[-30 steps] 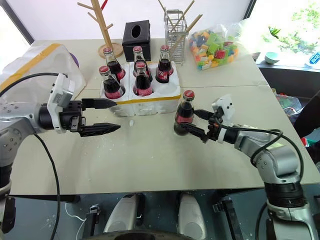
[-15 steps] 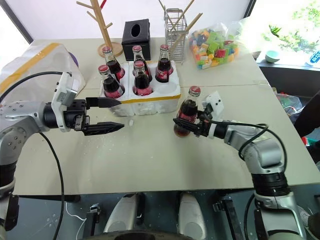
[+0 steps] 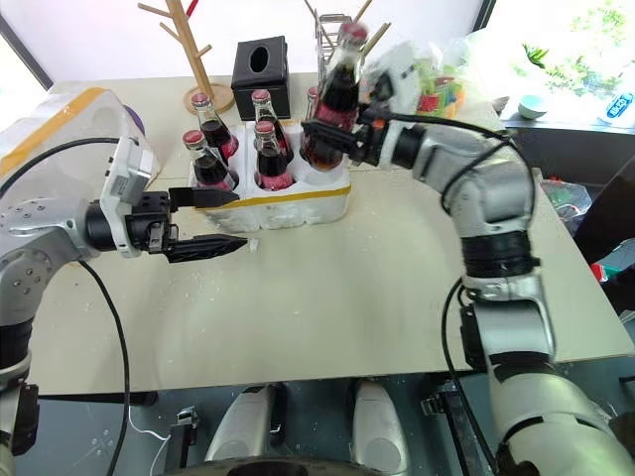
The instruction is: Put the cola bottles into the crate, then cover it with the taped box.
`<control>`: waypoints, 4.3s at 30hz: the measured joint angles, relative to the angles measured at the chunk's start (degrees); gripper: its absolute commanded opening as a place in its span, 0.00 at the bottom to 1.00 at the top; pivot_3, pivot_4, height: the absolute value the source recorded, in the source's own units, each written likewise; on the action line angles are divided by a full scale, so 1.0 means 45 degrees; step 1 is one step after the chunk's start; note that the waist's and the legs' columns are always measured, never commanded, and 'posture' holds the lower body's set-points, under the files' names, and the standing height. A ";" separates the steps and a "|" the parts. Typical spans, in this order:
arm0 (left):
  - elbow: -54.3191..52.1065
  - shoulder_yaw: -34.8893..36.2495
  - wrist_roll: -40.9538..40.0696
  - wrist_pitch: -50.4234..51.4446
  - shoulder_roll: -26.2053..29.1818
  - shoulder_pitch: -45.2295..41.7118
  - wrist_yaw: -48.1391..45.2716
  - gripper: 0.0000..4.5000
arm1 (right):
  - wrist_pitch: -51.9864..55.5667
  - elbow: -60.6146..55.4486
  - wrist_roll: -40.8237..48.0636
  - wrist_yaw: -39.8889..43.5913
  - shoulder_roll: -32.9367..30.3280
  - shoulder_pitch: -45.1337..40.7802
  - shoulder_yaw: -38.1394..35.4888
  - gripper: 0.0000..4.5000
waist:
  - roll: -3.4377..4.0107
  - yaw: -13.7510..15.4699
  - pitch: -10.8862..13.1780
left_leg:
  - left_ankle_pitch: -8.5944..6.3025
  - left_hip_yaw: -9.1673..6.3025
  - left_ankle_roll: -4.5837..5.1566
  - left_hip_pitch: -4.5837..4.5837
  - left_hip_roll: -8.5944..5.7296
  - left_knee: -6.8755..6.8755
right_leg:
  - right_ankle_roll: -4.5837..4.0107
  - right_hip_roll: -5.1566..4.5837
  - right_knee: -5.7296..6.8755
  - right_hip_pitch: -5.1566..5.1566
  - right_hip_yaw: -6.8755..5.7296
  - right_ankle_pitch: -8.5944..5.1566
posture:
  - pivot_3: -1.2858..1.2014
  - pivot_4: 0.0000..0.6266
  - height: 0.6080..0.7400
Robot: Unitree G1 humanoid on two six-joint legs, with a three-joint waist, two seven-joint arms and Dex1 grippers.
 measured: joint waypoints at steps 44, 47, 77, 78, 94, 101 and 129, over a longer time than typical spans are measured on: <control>0.0969 0.0284 0.0625 -0.0886 0.0352 0.0090 -0.0229 1.00 | 0.0570 0.0642 -0.2751 0.1140 0.0442 0.0488 0.0212 0.50 | 0.0001 0.0010 -0.0001 | 0.0020 0.0003 -0.0029 0.0005 -0.0003 -0.0117 | -0.0002 0.0000 -0.0004 -0.0041 0.0005 -0.0001 | 0.52 0.24 1.00; 0.0891 0.0599 0.0584 -0.0835 0.0866 0.0756 -0.0405 1.00 | 0.1297 -0.0524 -0.2546 0.1506 -0.0207 0.0941 0.0237 0.50 | 0.0000 0.0055 0.0001 | 0.0016 0.0003 -0.0023 -0.0017 -0.0008 -0.0124 | 0.0010 -0.0009 -0.0013 -0.0045 0.0004 -0.0008 | 0.52 0.24 1.00; 0.5907 0.9434 0.5335 -0.2661 0.6751 0.9241 -0.4067 1.00 | 0.3454 -0.6592 0.1858 0.6980 -0.7809 0.4552 -0.3222 0.98 | 0.0009 -0.0040 0.0008 | -0.0002 0.0041 -0.0072 0.0079 0.0031 -0.0141 | -0.0093 -0.0011 -0.0028 -0.0046 -0.0006 -0.0114 | 0.52 0.24 1.00; 0.6875 0.9427 0.5748 -0.3052 0.7194 0.9216 -0.4259 1.00 | 0.3469 -0.6900 0.2242 0.7172 -0.7894 0.4713 -0.3458 0.98 | 0.0008 -0.0048 0.0007 | -0.0009 0.0048 -0.0083 0.0082 0.0038 -0.0141 | -0.0101 -0.0014 -0.0036 -0.0048 -0.0009 -0.0110 | 0.52 0.24 1.00; 1.5947 -0.1741 1.0052 -0.5655 0.6982 -0.3184 -0.4834 1.00 | 0.3745 -0.8905 0.4279 0.5424 -0.7800 0.6120 -0.4351 0.98 | -0.0042 0.0085 -0.0011 | -0.0001 0.0170 -0.0070 -0.0005 0.0040 -0.0103 | -0.0034 -0.0028 0.0025 -0.0129 0.0009 -0.0024 | 0.52 0.24 1.00; 1.8549 -0.3515 1.2009 -0.6515 0.5981 -0.6334 -0.5021 0.70 | 0.3975 -0.9749 0.5205 0.4628 -0.7909 0.6662 -0.5069 1.00 | -0.0085 0.0016 -0.0024 | -0.0002 0.0171 -0.0070 0.0002 0.0045 -0.0097 | -0.0029 -0.0030 0.0015 -0.0122 0.0031 -0.0023 | 0.52 0.24 1.00; 1.2032 -0.0880 1.1465 -1.4887 0.2744 -0.6370 0.3715 0.06 | 0.4182 -0.9880 0.6359 0.3033 -0.8448 0.7851 -0.5781 1.00 | -0.0111 0.0277 -0.0027 | -0.0002 0.0205 -0.0068 0.0031 0.0040 -0.0040 | 0.0026 -0.0029 0.0016 -0.0075 0.0097 0.0016 | 0.52 0.24 1.00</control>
